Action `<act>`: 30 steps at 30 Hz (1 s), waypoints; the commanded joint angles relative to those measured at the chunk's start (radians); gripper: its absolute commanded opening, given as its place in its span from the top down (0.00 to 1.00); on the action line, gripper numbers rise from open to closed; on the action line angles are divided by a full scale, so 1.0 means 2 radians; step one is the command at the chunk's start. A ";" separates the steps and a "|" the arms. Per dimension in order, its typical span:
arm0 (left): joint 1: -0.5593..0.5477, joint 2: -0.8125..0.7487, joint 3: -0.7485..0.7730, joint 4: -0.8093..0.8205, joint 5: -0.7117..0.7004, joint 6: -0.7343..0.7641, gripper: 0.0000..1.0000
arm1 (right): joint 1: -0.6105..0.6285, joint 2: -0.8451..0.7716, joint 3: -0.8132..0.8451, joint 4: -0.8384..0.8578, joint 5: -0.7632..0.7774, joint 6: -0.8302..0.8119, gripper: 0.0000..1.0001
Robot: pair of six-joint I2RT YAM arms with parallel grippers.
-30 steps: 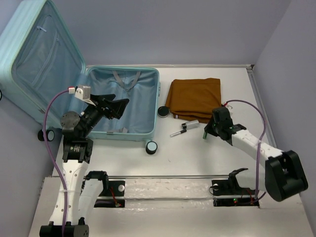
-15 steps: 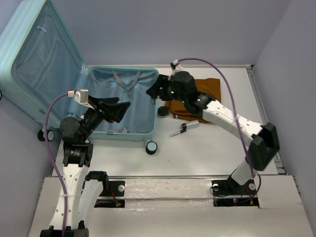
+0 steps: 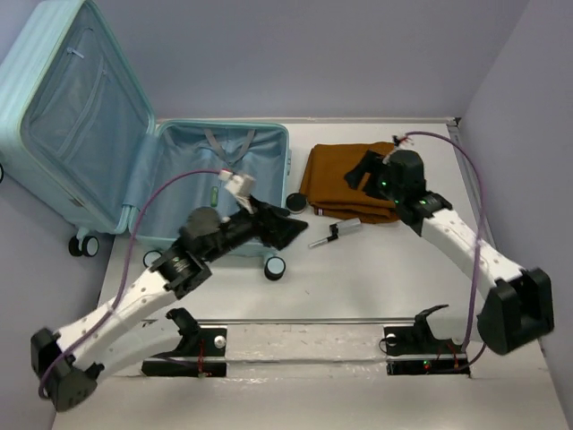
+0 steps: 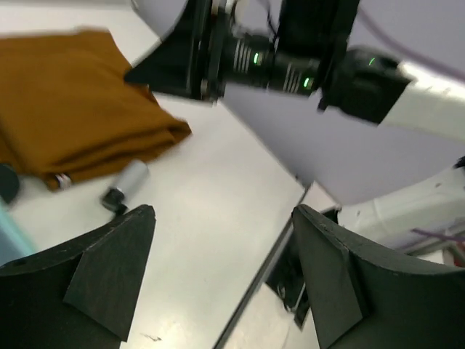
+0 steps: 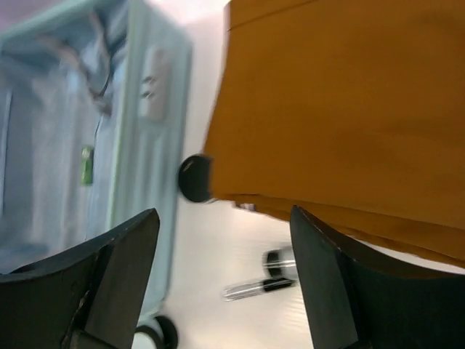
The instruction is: Pack the luggage
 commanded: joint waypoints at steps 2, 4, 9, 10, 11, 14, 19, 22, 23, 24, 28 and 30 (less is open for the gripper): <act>-0.166 0.167 0.086 -0.021 -0.217 0.108 0.12 | -0.089 -0.151 -0.120 0.011 0.021 -0.024 0.26; -0.181 0.254 0.112 -0.031 -0.222 0.136 0.10 | -0.123 -0.183 -0.145 0.009 0.021 -0.022 0.26; -0.190 0.404 0.162 -0.045 -0.248 0.181 0.10 | -0.168 -0.220 -0.188 0.007 -0.027 -0.010 0.28; -0.190 0.443 0.182 -0.048 -0.253 0.192 0.11 | -0.174 -0.222 -0.189 0.008 -0.032 -0.013 0.28; -0.190 0.463 0.194 -0.054 -0.258 0.196 0.11 | -0.174 -0.223 -0.190 0.008 -0.037 -0.014 0.28; -0.190 0.517 0.231 -0.074 -0.274 0.204 0.13 | -0.174 -0.223 -0.193 0.007 -0.053 -0.021 0.28; -0.189 0.560 0.256 -0.072 -0.274 0.211 0.12 | -0.174 -0.217 -0.202 0.013 -0.072 -0.027 0.28; -0.185 0.583 0.271 -0.085 -0.278 0.215 0.14 | -0.174 -0.214 -0.205 0.019 -0.082 -0.024 0.28; -0.184 0.593 0.275 -0.086 -0.278 0.215 0.17 | -0.174 -0.214 -0.205 0.020 -0.084 -0.025 0.28; -0.182 0.597 0.276 -0.086 -0.275 0.214 0.19 | -0.174 -0.213 -0.205 0.019 -0.083 -0.026 0.28; -0.181 0.609 0.270 -0.087 -0.255 0.209 0.57 | -0.174 -0.214 -0.207 0.019 -0.068 -0.030 0.29; -0.181 0.600 0.258 -0.088 -0.248 0.208 0.56 | -0.174 -0.209 -0.207 0.018 -0.070 -0.032 0.29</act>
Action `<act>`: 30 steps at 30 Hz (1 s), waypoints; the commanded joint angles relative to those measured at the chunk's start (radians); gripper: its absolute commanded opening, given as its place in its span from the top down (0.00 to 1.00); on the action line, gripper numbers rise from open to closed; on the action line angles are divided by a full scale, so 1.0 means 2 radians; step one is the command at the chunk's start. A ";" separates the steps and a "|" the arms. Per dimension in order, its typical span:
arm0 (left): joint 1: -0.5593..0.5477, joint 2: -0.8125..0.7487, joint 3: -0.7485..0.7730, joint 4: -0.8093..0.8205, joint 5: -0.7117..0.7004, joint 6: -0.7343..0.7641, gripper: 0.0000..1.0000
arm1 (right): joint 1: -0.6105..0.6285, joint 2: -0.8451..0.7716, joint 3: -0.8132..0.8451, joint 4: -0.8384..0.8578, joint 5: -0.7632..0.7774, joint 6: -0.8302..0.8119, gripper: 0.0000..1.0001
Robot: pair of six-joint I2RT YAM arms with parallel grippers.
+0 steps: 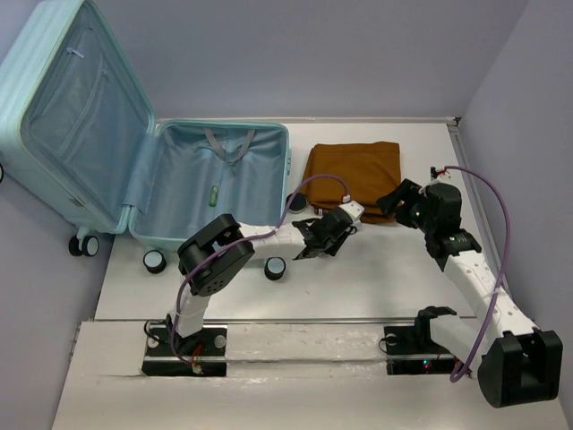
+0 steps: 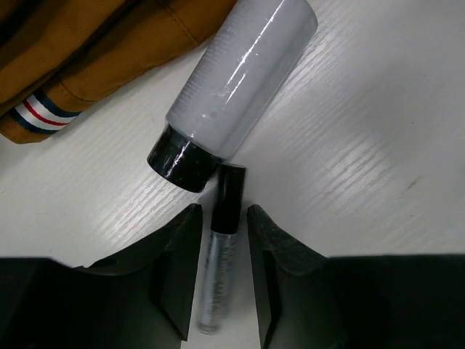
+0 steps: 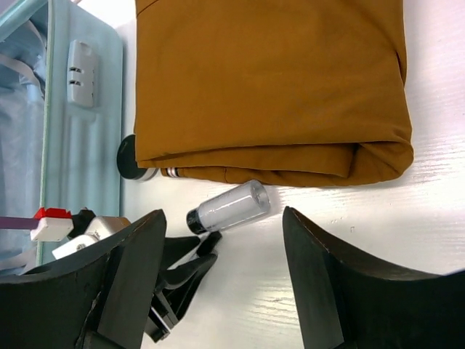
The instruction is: Pack the luggage
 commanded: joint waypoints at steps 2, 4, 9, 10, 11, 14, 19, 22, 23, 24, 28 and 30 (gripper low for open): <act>0.001 -0.014 -0.016 -0.004 0.009 0.002 0.54 | -0.002 0.008 -0.002 0.019 -0.005 -0.017 0.29; 0.001 -0.018 -0.029 -0.005 0.013 0.002 0.55 | -0.002 0.014 0.000 0.017 -0.013 -0.022 0.29; 0.001 -0.013 -0.038 -0.005 0.025 -0.004 0.84 | -0.002 0.023 0.004 0.009 -0.034 -0.030 0.29; 0.000 -0.019 -0.039 -0.004 0.026 -0.007 0.94 | -0.002 0.026 0.004 0.006 -0.035 -0.030 0.29; 0.001 -0.025 -0.040 -0.002 0.028 -0.011 0.94 | -0.002 0.028 0.002 0.003 -0.035 -0.030 0.29; 0.001 -0.073 -0.050 0.013 0.041 -0.017 0.94 | 0.009 0.033 -0.005 0.004 -0.028 -0.024 0.26; 0.003 -0.193 -0.066 0.022 0.035 -0.029 0.94 | 0.035 0.054 -0.013 0.024 -0.015 -0.010 0.18; 0.023 -0.268 -0.080 0.021 0.017 -0.050 0.94 | 0.059 0.086 0.003 0.029 -0.025 -0.033 0.24; 0.033 -0.288 -0.084 0.022 0.013 -0.058 0.94 | 0.084 0.097 0.011 0.020 -0.024 -0.053 0.25; 0.045 -0.305 -0.090 0.022 0.010 -0.067 0.94 | 0.098 0.107 0.021 0.013 -0.020 -0.066 0.25; 0.137 -0.387 -0.121 0.012 0.000 -0.121 0.91 | 0.145 0.186 0.085 -0.026 0.007 -0.123 0.25; 0.190 -0.420 -0.136 0.004 -0.010 -0.141 0.87 | 0.151 0.217 0.101 -0.036 0.012 -0.147 0.25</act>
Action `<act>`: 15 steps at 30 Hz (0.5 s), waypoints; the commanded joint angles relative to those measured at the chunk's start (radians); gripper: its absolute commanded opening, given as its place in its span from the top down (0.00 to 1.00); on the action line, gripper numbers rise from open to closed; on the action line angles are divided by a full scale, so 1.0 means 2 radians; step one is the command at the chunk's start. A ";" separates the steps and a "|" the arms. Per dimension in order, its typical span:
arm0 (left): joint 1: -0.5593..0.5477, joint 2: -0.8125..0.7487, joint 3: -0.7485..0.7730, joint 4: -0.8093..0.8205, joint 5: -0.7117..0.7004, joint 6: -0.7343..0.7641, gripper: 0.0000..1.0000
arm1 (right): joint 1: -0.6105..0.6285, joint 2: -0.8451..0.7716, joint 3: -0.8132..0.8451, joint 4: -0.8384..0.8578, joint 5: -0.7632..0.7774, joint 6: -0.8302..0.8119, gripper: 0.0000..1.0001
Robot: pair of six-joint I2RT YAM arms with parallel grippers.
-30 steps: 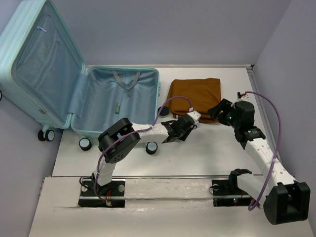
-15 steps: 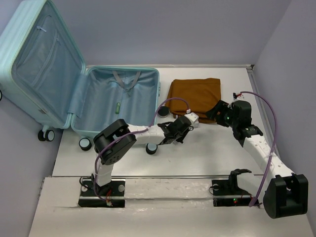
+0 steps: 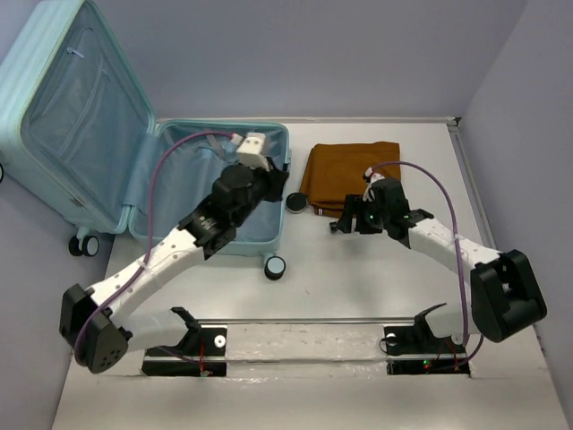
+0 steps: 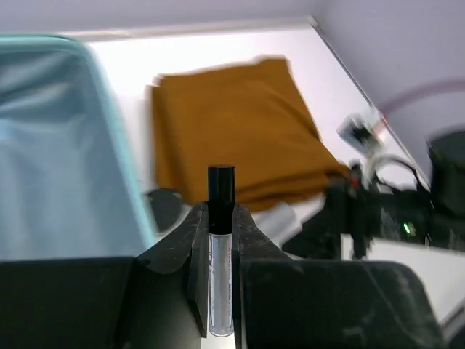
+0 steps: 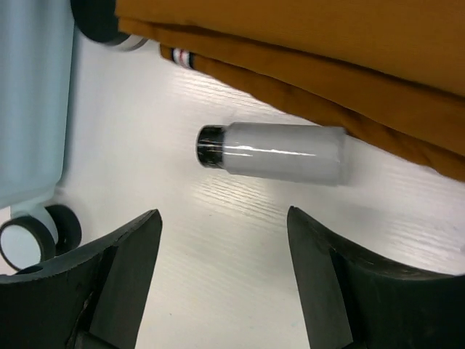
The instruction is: Pack the luggage
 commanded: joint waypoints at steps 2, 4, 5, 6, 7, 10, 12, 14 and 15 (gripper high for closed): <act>0.130 -0.065 -0.051 -0.026 -0.047 -0.076 0.82 | 0.019 0.051 0.078 -0.035 0.022 -0.091 0.25; 0.158 -0.077 -0.063 -0.030 -0.060 -0.086 0.72 | 0.019 0.073 0.105 -0.046 0.017 -0.122 0.22; 0.169 -0.080 -0.068 -0.030 -0.063 -0.091 0.64 | 0.024 0.080 0.113 -0.059 0.016 -0.130 0.20; 0.187 -0.081 -0.072 -0.030 -0.066 -0.096 0.52 | 0.024 0.087 0.120 -0.063 0.015 -0.138 0.18; 0.194 -0.083 -0.075 -0.029 -0.067 -0.106 0.38 | 0.024 0.094 0.128 -0.072 0.015 -0.146 0.16; 0.201 -0.090 -0.087 -0.015 -0.063 -0.114 0.01 | 0.024 0.123 0.150 -0.092 0.022 -0.164 0.12; 0.201 -0.098 -0.094 -0.005 -0.039 -0.112 0.01 | 0.024 0.146 0.160 -0.102 0.012 -0.176 0.09; 0.201 -0.106 -0.097 -0.002 -0.018 -0.109 0.01 | 0.028 0.162 0.161 -0.108 -0.010 -0.180 0.08; 0.201 -0.111 -0.097 -0.002 -0.008 -0.107 0.01 | 0.033 0.164 0.157 -0.108 -0.016 -0.180 0.08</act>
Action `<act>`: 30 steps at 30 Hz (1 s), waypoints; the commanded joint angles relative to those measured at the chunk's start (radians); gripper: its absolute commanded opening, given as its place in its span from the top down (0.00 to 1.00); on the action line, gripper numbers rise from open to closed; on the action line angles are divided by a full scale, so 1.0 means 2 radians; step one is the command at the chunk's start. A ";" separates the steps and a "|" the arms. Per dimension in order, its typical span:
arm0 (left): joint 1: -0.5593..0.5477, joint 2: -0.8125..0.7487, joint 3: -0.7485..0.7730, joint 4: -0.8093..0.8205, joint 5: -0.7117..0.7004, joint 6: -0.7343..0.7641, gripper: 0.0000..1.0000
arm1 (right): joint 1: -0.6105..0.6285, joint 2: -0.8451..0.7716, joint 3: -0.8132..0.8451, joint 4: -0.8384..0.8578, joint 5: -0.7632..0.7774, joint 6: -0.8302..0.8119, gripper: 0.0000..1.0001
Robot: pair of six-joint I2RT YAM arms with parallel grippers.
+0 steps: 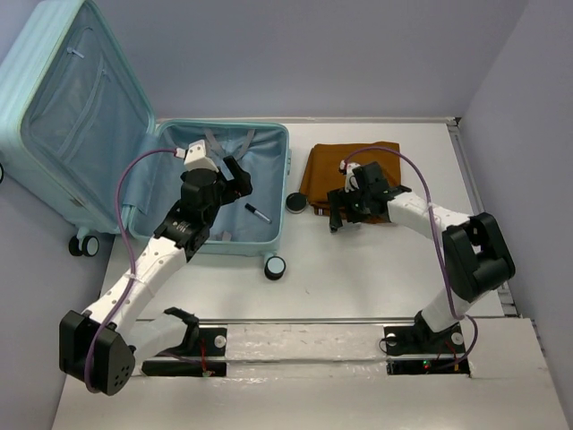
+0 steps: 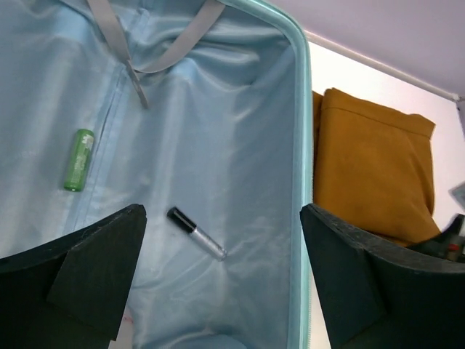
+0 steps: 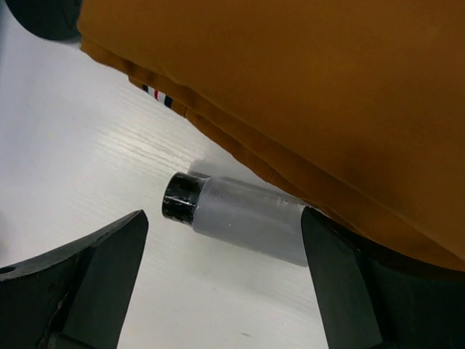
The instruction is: Pack the luggage
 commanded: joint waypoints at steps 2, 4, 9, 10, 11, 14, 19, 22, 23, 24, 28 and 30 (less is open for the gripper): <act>0.000 -0.051 -0.001 0.036 0.058 -0.008 0.01 | 0.017 0.016 0.007 -0.032 -0.032 -0.027 0.07; 0.000 -0.066 0.000 0.036 0.086 -0.009 0.01 | 0.017 0.009 -0.003 -0.029 -0.038 -0.019 0.06; 0.000 -0.118 0.015 0.006 0.117 0.008 0.01 | 0.021 -0.017 -0.042 -0.021 -0.041 0.001 0.06; 0.000 -0.125 0.018 0.000 0.117 0.010 0.01 | 0.027 -0.024 -0.046 -0.020 -0.039 0.004 0.06; 0.000 -0.134 0.021 -0.003 0.116 0.012 0.01 | 0.034 -0.025 -0.055 -0.016 -0.038 0.009 0.10; 0.000 -0.148 0.021 -0.008 0.134 0.013 0.01 | 0.054 -0.008 -0.051 -0.022 -0.014 0.018 0.21; 0.000 -0.151 0.040 -0.039 0.191 0.028 0.01 | 0.083 0.022 -0.027 -0.035 0.045 0.033 0.62; 0.000 -0.176 0.045 -0.064 0.207 0.051 0.01 | 0.095 -0.001 -0.023 -0.032 0.060 0.053 0.77; 0.000 -0.185 0.041 -0.070 0.204 0.063 0.01 | 0.103 -0.030 -0.022 -0.032 0.062 0.060 0.78; 0.000 -0.194 0.038 -0.076 0.199 0.067 0.01 | 0.109 -0.031 -0.018 -0.032 0.061 0.063 0.78; 0.000 -0.261 -0.004 -0.089 0.172 0.078 0.01 | 0.163 -0.097 0.026 -0.021 0.041 0.080 0.78; 0.000 -0.308 -0.032 -0.090 0.129 0.084 0.01 | 0.187 -0.094 0.087 -0.004 0.034 0.089 0.79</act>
